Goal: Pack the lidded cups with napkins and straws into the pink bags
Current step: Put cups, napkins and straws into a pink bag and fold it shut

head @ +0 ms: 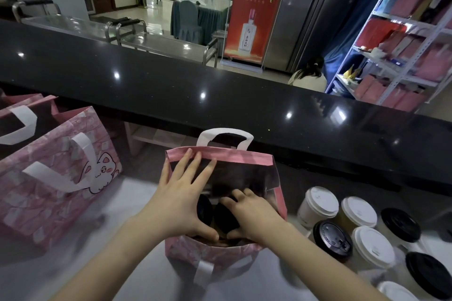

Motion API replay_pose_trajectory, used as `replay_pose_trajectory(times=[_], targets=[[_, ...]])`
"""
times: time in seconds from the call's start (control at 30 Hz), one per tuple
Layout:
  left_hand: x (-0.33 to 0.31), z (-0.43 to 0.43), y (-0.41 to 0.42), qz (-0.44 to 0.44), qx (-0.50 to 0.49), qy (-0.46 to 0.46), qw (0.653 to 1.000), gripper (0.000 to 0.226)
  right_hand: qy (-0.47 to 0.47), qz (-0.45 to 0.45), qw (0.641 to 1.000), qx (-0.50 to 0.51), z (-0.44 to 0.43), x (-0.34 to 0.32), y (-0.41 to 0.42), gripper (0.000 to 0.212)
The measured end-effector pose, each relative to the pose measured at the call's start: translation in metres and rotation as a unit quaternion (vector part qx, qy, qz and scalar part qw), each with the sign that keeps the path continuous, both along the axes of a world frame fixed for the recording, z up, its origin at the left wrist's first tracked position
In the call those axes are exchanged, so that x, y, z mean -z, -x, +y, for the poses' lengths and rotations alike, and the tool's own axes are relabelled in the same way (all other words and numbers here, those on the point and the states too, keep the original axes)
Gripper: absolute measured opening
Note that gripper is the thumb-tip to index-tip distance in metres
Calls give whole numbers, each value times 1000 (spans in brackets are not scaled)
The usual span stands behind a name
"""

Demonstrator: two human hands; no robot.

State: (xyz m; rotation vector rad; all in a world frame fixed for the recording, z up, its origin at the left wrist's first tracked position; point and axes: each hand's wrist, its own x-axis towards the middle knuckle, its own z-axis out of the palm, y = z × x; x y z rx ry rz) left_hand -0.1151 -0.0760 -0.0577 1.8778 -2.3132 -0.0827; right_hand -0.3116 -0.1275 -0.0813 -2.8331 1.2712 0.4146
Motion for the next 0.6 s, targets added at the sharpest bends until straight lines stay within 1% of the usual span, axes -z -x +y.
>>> replay_pose_trajectory(times=[0.23,0.37,0.43,0.5,0.6], targets=[[-3,12,-7,-3,21,-4,1000,143,4,-12,999,35,21,13,4,73],[-6,14,-11,3,44,-5,999,141,7,5,1000,30,17,6,-2,74],[-9,13,-15,32,47,-1,998,132,7,-23,999,29,16,-3,0,71],[-12,13,-20,75,42,8,996,117,18,-85,996,22,20,-17,5,64],[-13,17,-28,144,42,25,988,97,89,-162,983,-13,26,-44,17,50]])
